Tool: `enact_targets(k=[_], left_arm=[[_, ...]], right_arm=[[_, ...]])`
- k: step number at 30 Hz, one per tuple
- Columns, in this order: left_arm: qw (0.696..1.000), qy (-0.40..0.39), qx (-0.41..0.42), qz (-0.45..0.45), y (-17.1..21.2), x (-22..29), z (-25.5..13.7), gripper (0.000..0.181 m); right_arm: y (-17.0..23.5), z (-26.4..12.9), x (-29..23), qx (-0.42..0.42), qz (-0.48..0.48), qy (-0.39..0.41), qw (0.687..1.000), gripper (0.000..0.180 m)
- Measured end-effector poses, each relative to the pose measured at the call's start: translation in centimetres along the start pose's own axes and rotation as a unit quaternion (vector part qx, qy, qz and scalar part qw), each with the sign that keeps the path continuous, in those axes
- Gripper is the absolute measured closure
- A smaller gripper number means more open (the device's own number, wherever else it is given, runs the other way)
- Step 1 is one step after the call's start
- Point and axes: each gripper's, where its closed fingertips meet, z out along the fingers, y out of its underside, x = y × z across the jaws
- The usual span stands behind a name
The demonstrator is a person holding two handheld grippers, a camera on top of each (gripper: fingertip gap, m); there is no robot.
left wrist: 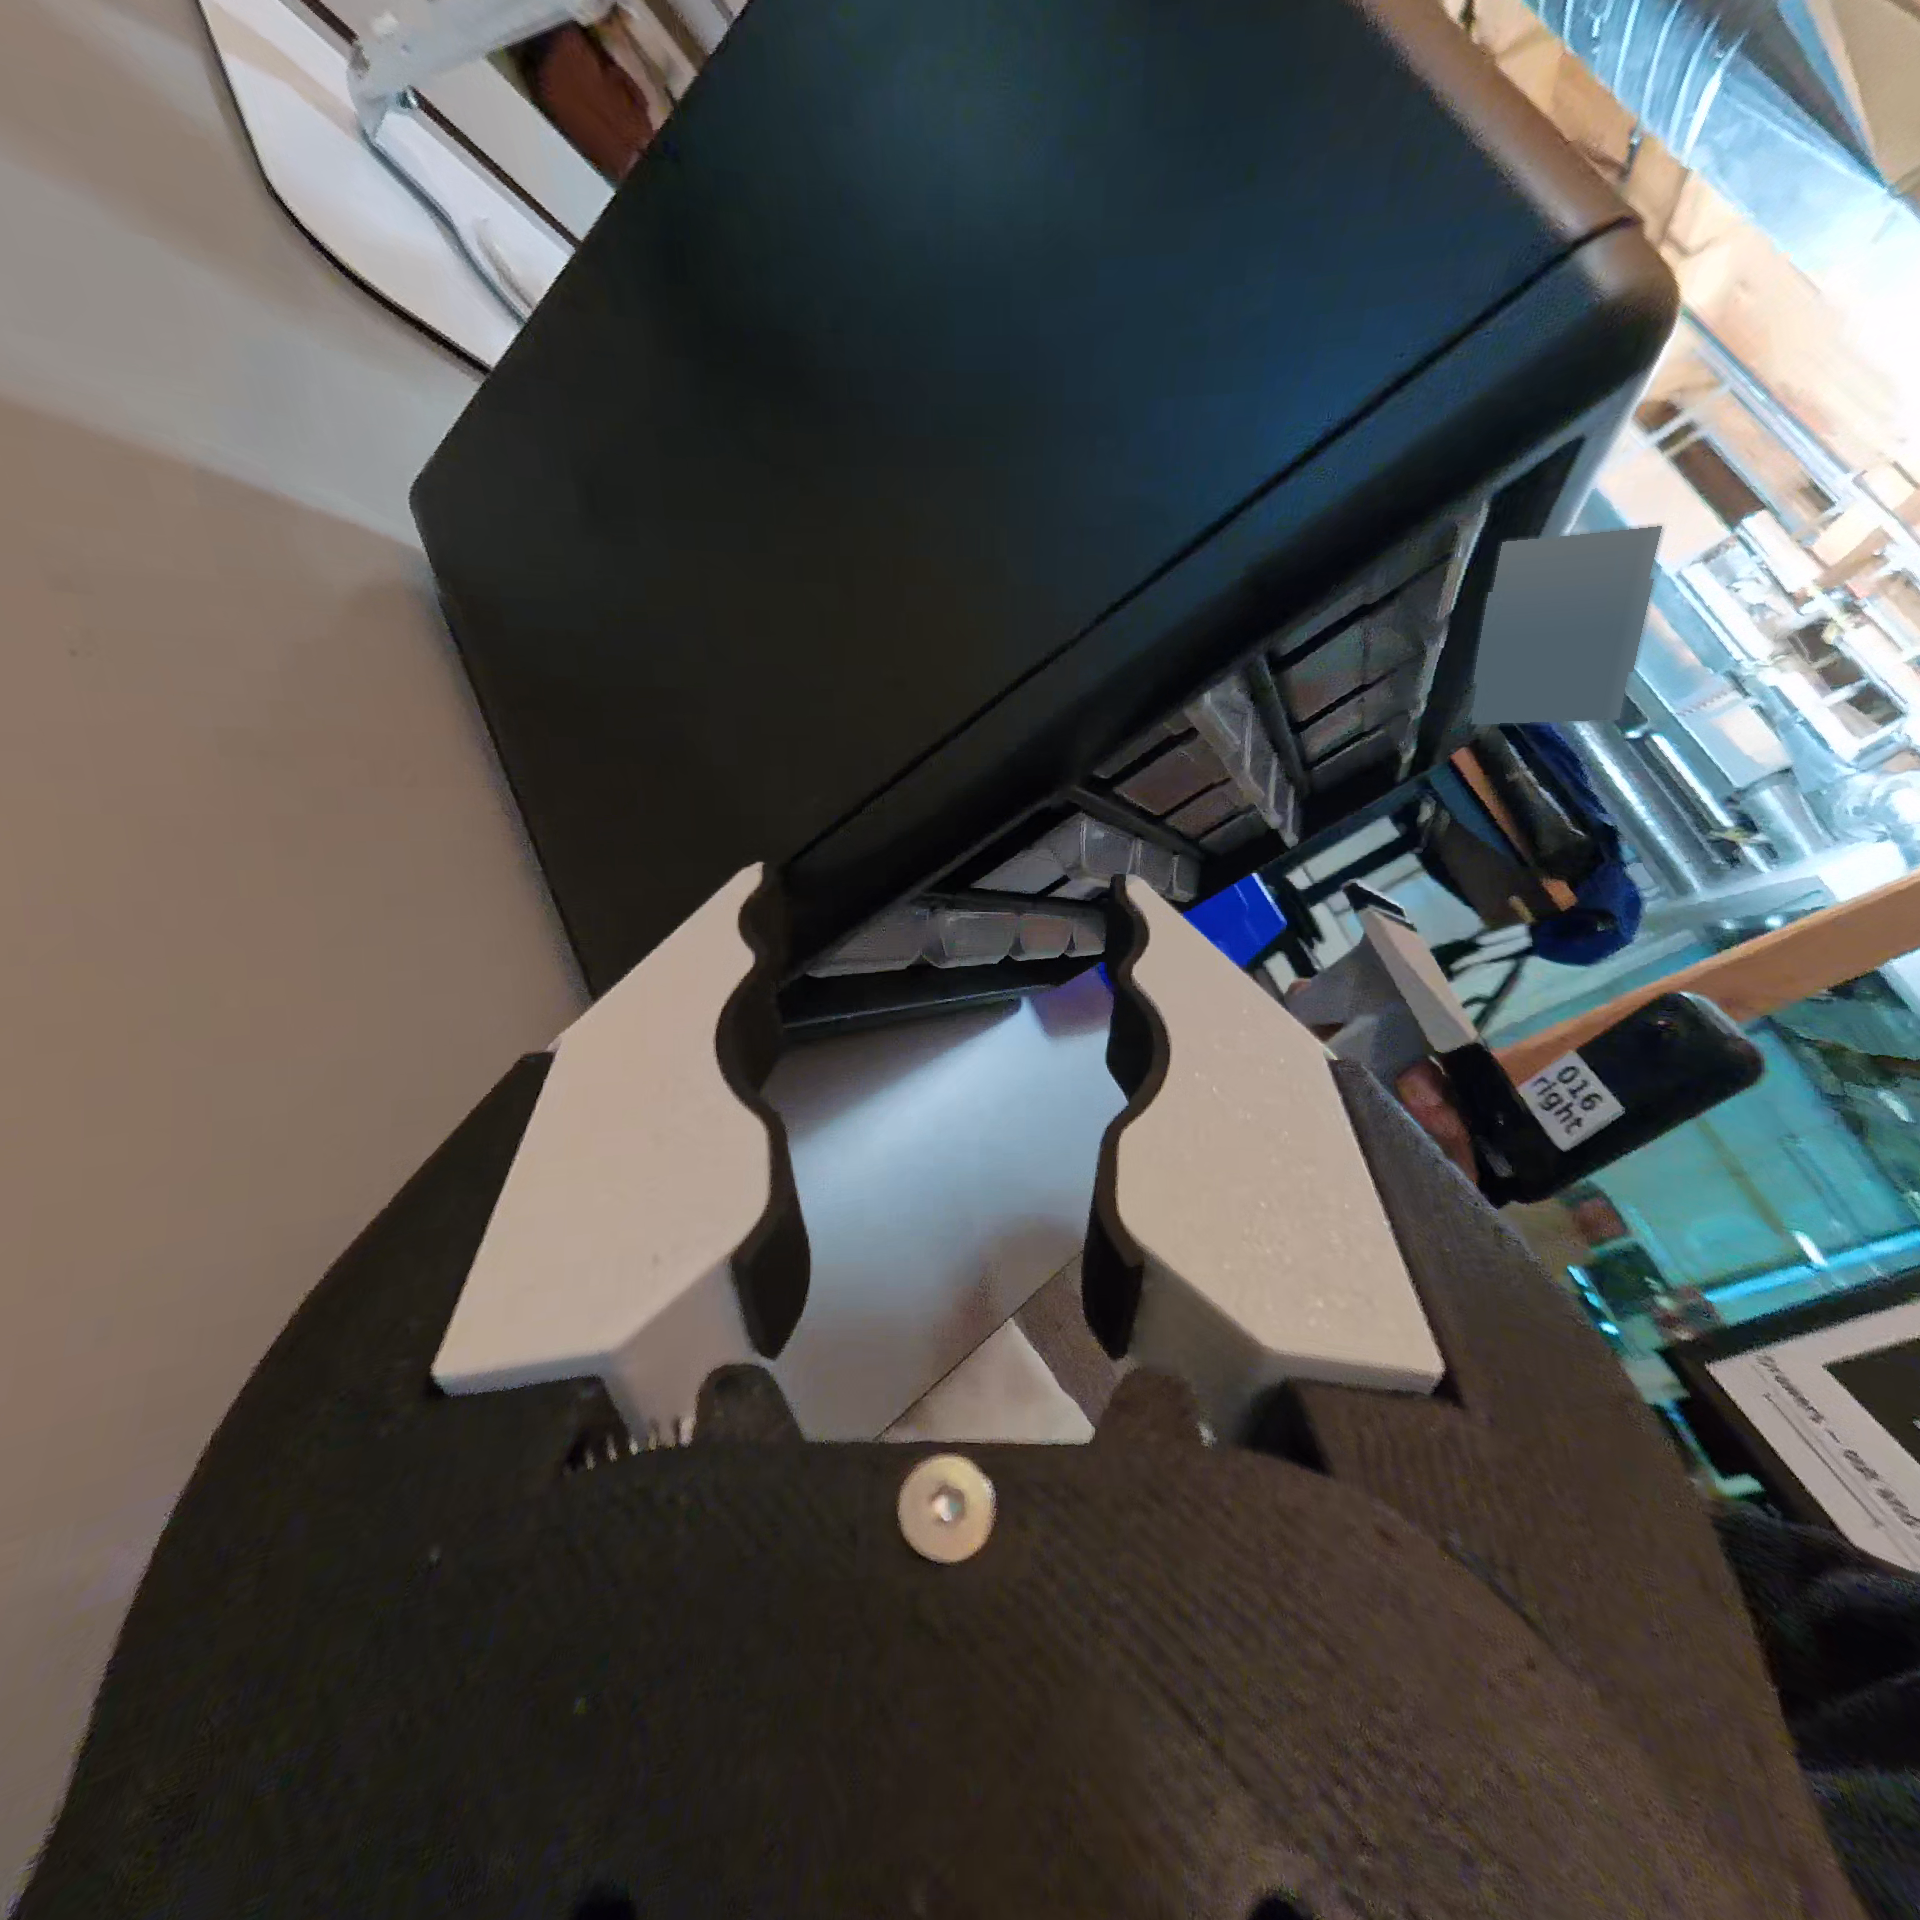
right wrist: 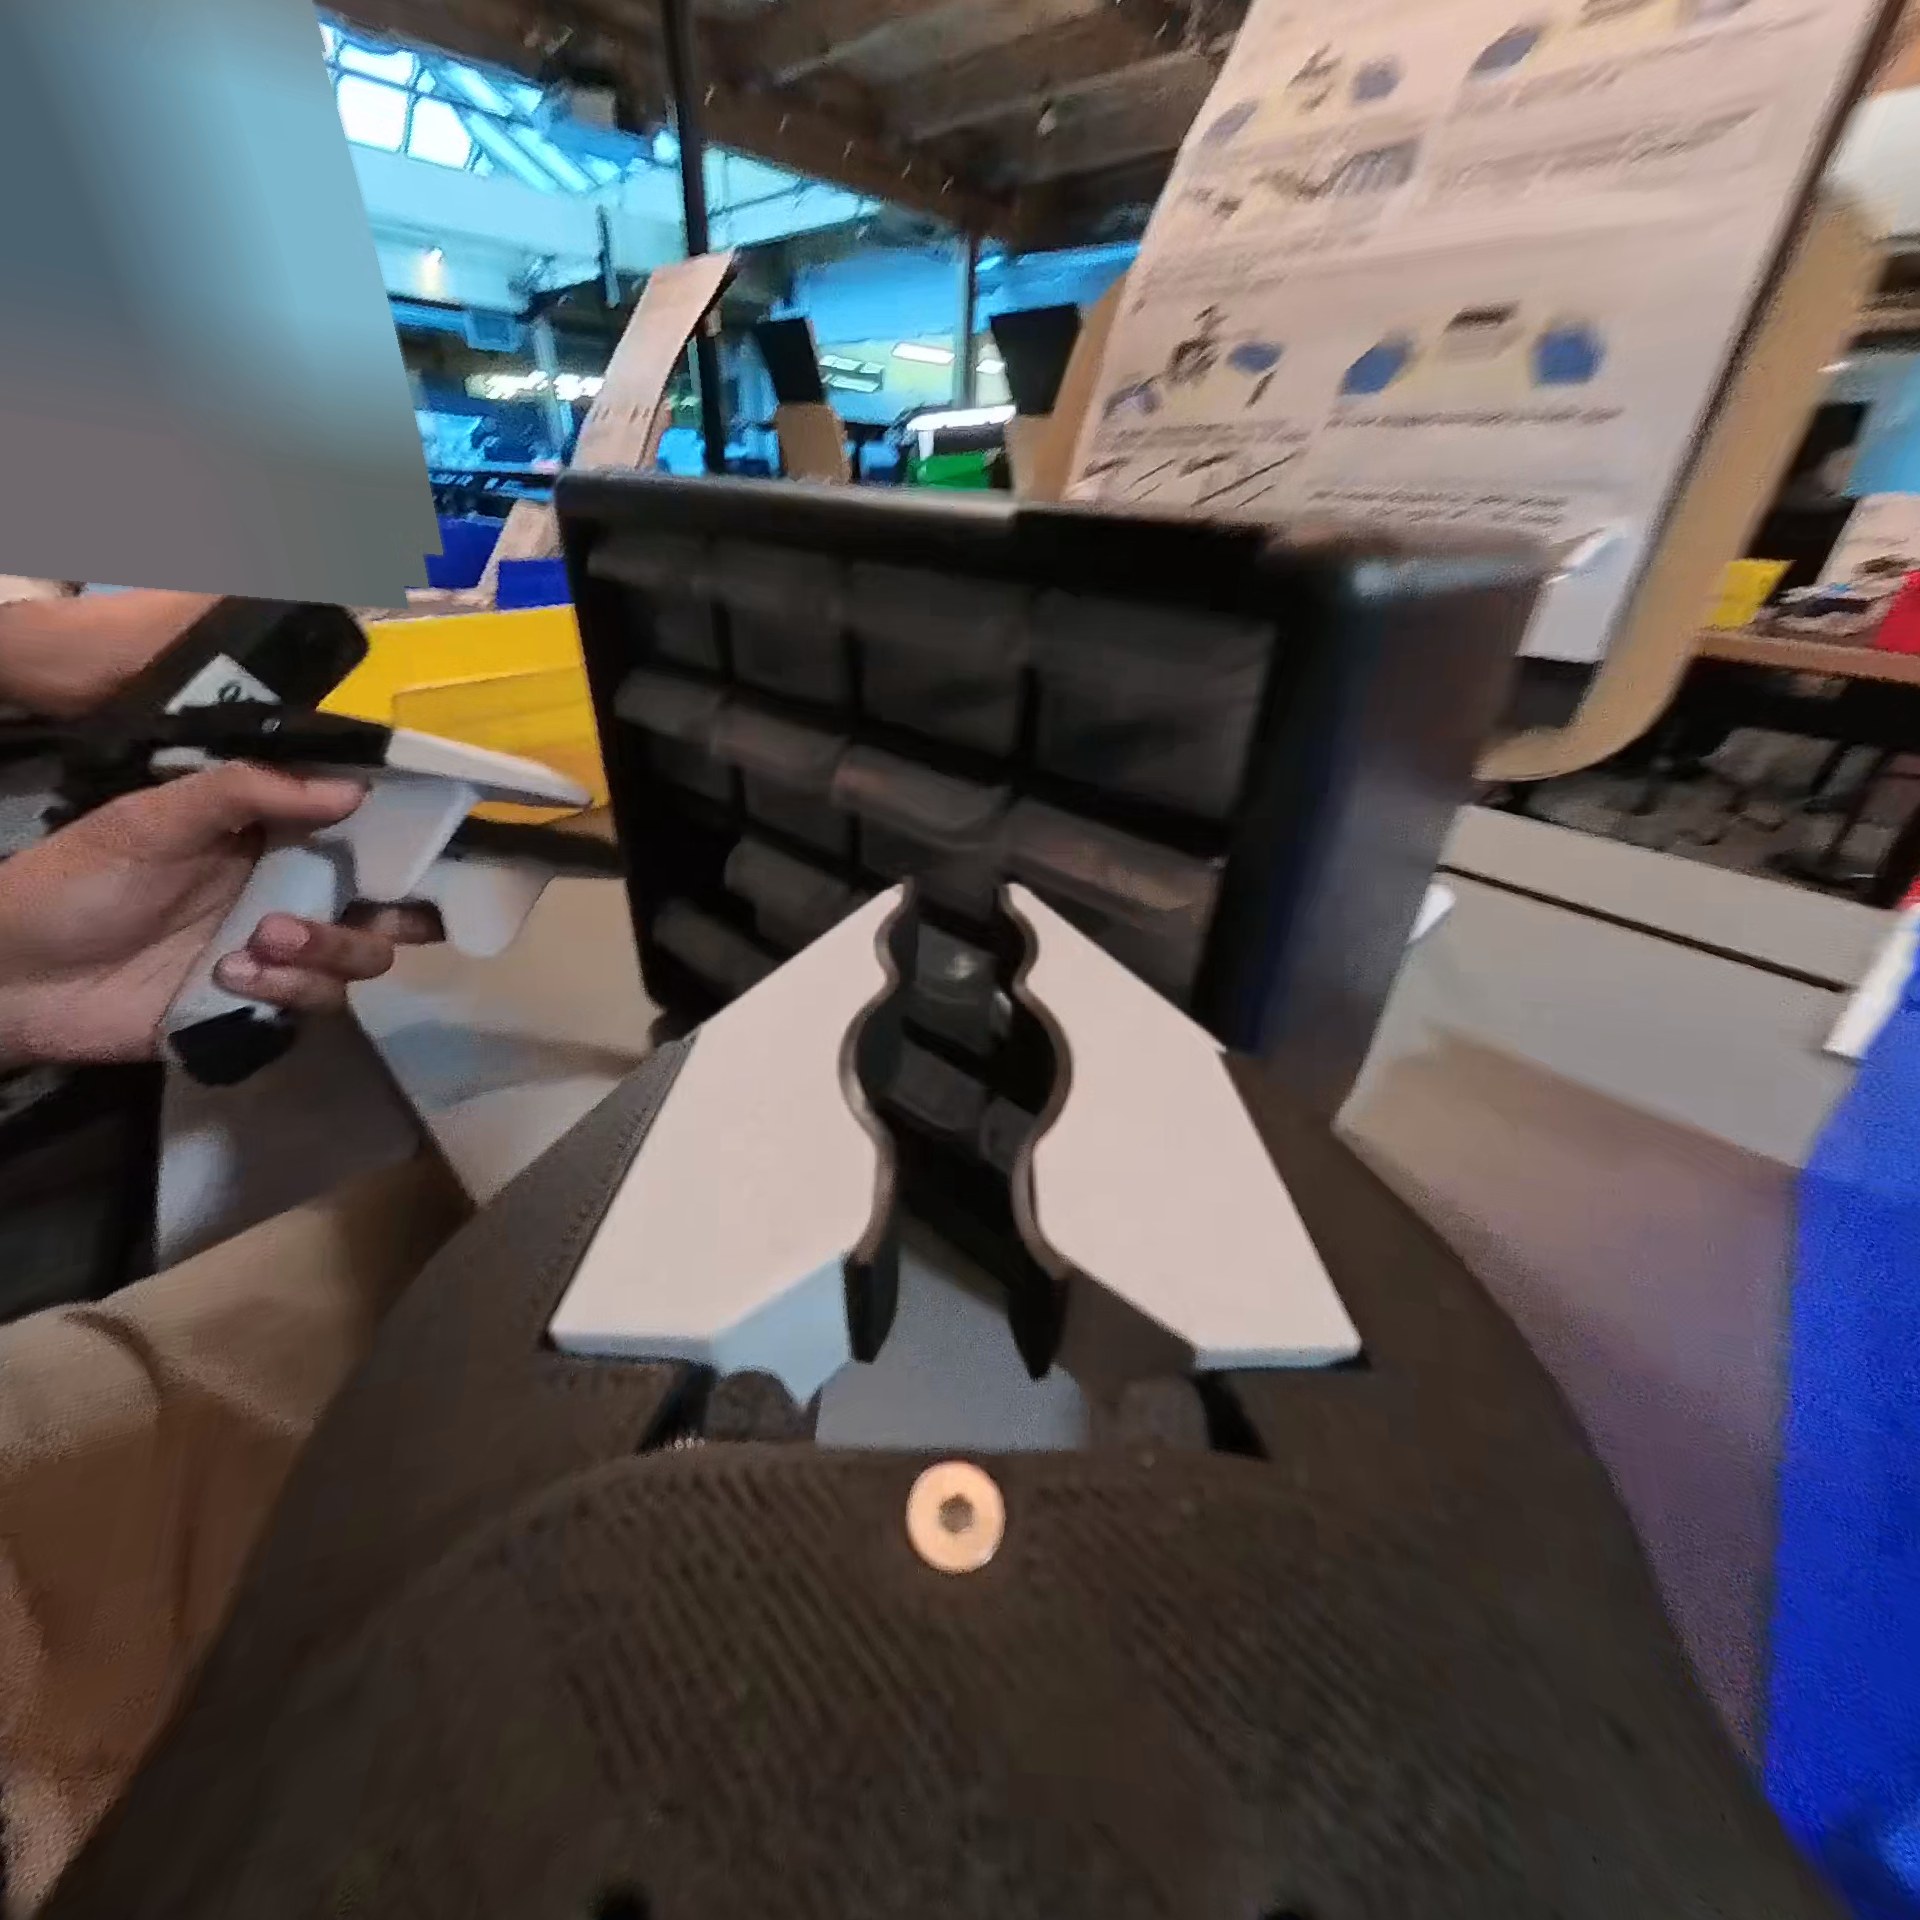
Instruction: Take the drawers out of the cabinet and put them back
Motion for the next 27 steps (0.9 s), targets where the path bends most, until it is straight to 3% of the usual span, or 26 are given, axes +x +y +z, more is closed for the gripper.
enact_targets(k=[8,10,17,27], left_arm=[[0.998,-0.025,0.052,0.027,0.2,1.1,-0.5,0.129],[0.999,-0.016,0.038,0.016,1.1,1.4,-0.3,0.137],[1.0,0.021,0.005,-0.018,3.8,2.8,1.1,0.142],[0.999,0.032,-0.003,-0.025,4.8,3.5,2.7,0.137]], right_arm=[[2.1,1.2,-2.8,-0.033,0.012,-0.06,0.998,0.168],[2.3,1.3,-2.9,-0.034,0.026,-0.067,0.997,0.168],[3.2,1.4,-3.3,-0.048,0.074,-0.093,0.992,0.168],[2.7,1.2,-2.9,-0.035,0.144,-0.119,0.982,0.161]])
